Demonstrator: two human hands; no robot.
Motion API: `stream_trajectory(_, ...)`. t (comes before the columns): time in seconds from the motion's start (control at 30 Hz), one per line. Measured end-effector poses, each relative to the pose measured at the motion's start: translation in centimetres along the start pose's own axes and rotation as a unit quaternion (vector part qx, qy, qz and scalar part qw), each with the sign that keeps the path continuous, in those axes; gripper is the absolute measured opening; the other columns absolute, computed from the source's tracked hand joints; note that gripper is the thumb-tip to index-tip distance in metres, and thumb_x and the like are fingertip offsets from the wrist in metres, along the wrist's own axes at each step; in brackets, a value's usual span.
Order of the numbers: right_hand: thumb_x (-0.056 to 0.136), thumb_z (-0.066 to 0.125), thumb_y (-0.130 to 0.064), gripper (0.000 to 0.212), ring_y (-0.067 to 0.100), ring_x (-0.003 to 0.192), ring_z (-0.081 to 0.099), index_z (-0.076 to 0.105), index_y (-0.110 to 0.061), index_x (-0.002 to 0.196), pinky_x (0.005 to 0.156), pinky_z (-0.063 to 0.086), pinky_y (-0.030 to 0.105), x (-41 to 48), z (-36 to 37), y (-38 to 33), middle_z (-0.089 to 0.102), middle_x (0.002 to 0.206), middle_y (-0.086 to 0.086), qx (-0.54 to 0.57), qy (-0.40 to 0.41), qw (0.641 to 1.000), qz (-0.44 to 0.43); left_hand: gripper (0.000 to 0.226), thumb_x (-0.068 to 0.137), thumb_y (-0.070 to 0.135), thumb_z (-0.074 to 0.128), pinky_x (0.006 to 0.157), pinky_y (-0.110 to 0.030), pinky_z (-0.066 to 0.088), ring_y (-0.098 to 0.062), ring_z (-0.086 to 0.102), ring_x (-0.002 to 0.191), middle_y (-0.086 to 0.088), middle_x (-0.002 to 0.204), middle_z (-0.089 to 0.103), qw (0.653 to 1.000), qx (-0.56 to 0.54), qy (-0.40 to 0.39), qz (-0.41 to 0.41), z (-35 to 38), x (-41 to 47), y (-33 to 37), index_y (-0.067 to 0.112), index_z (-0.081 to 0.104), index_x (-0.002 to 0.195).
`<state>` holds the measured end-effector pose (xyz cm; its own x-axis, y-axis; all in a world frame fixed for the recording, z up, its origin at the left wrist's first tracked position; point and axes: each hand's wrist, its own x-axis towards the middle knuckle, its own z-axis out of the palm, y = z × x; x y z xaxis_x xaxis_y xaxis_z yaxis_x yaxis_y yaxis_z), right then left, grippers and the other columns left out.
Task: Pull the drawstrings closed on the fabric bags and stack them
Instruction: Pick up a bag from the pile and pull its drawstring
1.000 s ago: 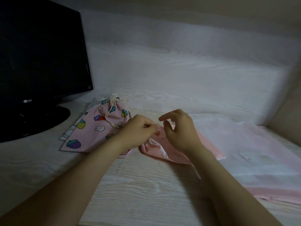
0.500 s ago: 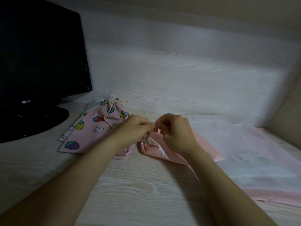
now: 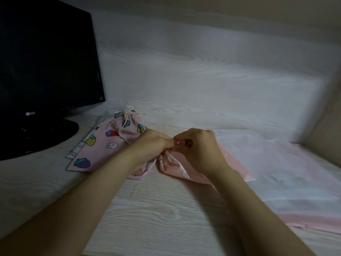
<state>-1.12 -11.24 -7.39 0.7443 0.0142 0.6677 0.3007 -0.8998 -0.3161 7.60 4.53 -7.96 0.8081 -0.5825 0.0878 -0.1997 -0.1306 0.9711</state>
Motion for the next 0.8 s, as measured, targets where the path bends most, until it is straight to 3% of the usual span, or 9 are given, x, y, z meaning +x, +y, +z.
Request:
stream_trajectory(0.17, 0.083, 0.069, -0.012, 0.016, 0.016, 0.068, 0.057, 0.078, -0.023, 0.076, 0.061, 0.036, 0.031, 0.2, 0.5, 0.3, 0.067, 0.068, -0.002, -0.083, -0.027, 0.996, -0.028, 0.022, 0.088, 0.006, 0.064, 0.066, -0.037, 0.043, -0.030, 0.054, 0.073, -0.021, 0.075, 0.062, 0.999, -0.005, -0.042, -0.007, 0.2, 0.1, -0.2, -0.015, 0.069, 0.082)
stream_trajectory(0.23, 0.083, 0.058, -0.015, 0.020, 0.022, 0.071, 0.058, 0.076, -0.022, 0.076, 0.061, 0.033, 0.032, 0.2, 0.9, 0.4, 0.065, 0.069, 0.001, -0.118, -0.057, 0.991, -0.021, 0.015, 0.074, 0.002, 0.059, 0.063, -0.038, 0.040, -0.030, 0.051, 0.074, -0.021, 0.073, 0.058, 0.998, -0.037, -0.056, -0.017, 0.4, 0.2, 0.1, -0.010, 0.067, 0.070)
stream_trajectory(0.33, 0.079, 0.038, -0.026, 0.040, 0.024, 0.074, 0.060, 0.078, -0.020, 0.082, 0.063, 0.044, 0.037, 0.3, 1.0, 0.3, 0.066, 0.074, 0.005, -0.141, -0.071, 0.987, -0.022, 0.018, 0.072, -0.004, 0.055, 0.058, -0.034, 0.035, -0.023, 0.047, 0.065, -0.013, 0.065, 0.052, 0.995, -0.076, -0.066, -0.023, 0.6, 0.1, 0.3, 0.004, 0.063, 0.057)
stream_trajectory(0.4, 0.073, 0.029, -0.033, 0.051, 0.025, 0.072, 0.059, 0.077, -0.017, 0.079, 0.064, 0.047, 0.039, 0.3, 0.9, 0.4, 0.067, 0.073, 0.006, -0.138, -0.070, 0.988, -0.024, 0.010, 0.068, -0.002, 0.059, 0.056, -0.031, 0.035, -0.018, 0.048, 0.062, -0.013, 0.070, 0.055, 0.995, -0.072, -0.060, -0.016, 0.5, -0.2, 0.3, -0.003, 0.068, 0.073)
stream_trajectory(0.5, 0.071, 0.040, -0.030, 0.037, 0.022, 0.061, 0.057, 0.075, -0.018, 0.070, 0.062, 0.047, 0.036, 0.1, 0.7, 0.2, 0.068, 0.064, 0.003, -0.098, -0.051, 0.994, -0.008, 0.043, 0.073, -0.003, 0.073, 0.058, -0.028, 0.047, -0.016, 0.063, 0.068, -0.012, 0.095, 0.071, 0.999, -0.039, 0.025, -0.023, 0.3, 0.2, -0.2, 0.008, 0.067, 0.114)
stream_trajectory(0.57, 0.074, 0.054, -0.023, 0.026, 0.020, 0.059, 0.059, 0.079, -0.018, 0.073, 0.064, 0.048, 0.033, -0.1, 0.7, -0.2, 0.072, 0.065, 0.002, -0.044, -0.045, 0.998, 0.025, 0.056, 0.059, 0.011, 0.082, 0.064, -0.029, 0.053, -0.018, 0.066, 0.080, -0.013, 0.112, 0.067, 0.996, -0.005, 0.085, -0.003, 0.1, 0.3, -0.6, 0.016, 0.064, 0.111)
stream_trajectory(0.63, 0.079, 0.066, -0.015, 0.015, 0.020, 0.063, 0.063, 0.081, -0.016, 0.075, 0.065, 0.049, 0.033, -0.1, 0.6, -0.5, 0.072, 0.065, 0.002, 0.002, -0.049, 0.997, 0.059, 0.058, 0.051, 0.020, 0.085, 0.068, -0.031, 0.053, -0.018, 0.064, 0.085, -0.008, 0.108, 0.065, 0.994, 0.026, 0.099, 0.021, -0.3, 0.3, -0.6, 0.019, 0.064, 0.105)
stream_trajectory(0.73, 0.086, 0.074, -0.016, 0.013, 0.009, 0.067, 0.068, 0.084, -0.021, 0.080, 0.064, 0.051, 0.021, 0.1, -0.1, -0.6, 0.076, 0.071, -0.004, 0.096, -0.058, 0.983, 0.146, 0.033, 0.071, 0.000, 0.090, 0.071, -0.032, 0.059, -0.020, 0.072, 0.082, -0.006, 0.094, 0.074, 0.991, 0.034, 0.104, 0.073, -0.7, 0.2, -0.5, 0.012, 0.070, 0.095)
stream_trajectory(0.8, 0.087, 0.072, -0.005, 0.014, 0.007, 0.064, 0.064, 0.083, -0.013, 0.082, 0.065, 0.050, 0.023, 0.3, -0.5, -0.6, 0.077, 0.076, 0.004, 0.223, -0.052, 0.946, 0.229, 0.022, 0.078, -0.011, 0.085, 0.083, -0.038, 0.065, -0.024, 0.079, 0.088, -0.011, 0.093, 0.079, 0.987, 0.032, 0.100, 0.120, -0.7, -0.1, -0.4, 0.006, 0.072, 0.083)
